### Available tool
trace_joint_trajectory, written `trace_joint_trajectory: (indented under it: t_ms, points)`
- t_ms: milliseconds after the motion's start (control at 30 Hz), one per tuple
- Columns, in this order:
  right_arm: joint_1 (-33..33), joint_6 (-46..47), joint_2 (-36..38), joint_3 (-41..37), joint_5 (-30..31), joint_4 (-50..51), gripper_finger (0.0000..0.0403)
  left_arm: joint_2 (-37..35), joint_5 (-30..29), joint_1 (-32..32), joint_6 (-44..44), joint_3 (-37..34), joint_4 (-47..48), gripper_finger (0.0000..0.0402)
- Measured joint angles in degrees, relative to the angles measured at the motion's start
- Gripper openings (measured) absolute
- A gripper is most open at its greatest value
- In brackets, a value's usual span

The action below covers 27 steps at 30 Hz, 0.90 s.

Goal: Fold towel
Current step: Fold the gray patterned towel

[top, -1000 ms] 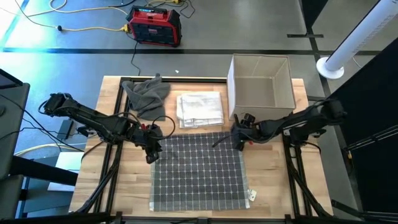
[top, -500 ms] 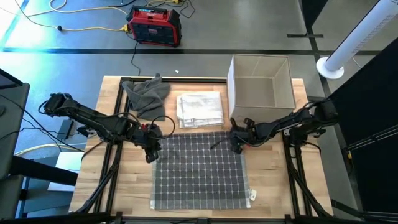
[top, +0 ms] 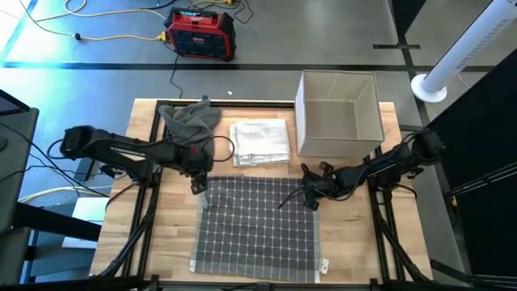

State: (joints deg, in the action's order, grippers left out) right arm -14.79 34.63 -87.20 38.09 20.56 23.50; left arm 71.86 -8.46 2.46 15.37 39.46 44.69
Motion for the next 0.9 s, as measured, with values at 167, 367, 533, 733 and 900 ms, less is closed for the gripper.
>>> trace_joint_trajectory:
  t_ms: [167,367,533,733,900]
  points:
    - [0.0,0.0,0.0,0.0,0.0,0.1,0.0,6.7,7.4,3.4,-6.8,0.0,-2.2,0.0229]
    - [0.0,0.0,0.1,0.1,0.2,0.2,0.0,12.9,8.7,3.7,-7.1,0.1,-2.3,0.0228]
    - [0.0,0.0,0.1,0.1,-0.3,0.2,0.0,15.0,9.1,4.1,-6.0,0.3,-2.2,0.0151]
    - [0.0,0.3,0.1,0.1,-1.1,0.2,0.0,16.0,9.7,5.2,-3.0,0.3,-2.2,0.002]
    - [-0.4,2.8,1.1,0.1,-1.3,0.3,0.0,16.3,9.5,5.4,0.8,2.5,0.9,0.0008]
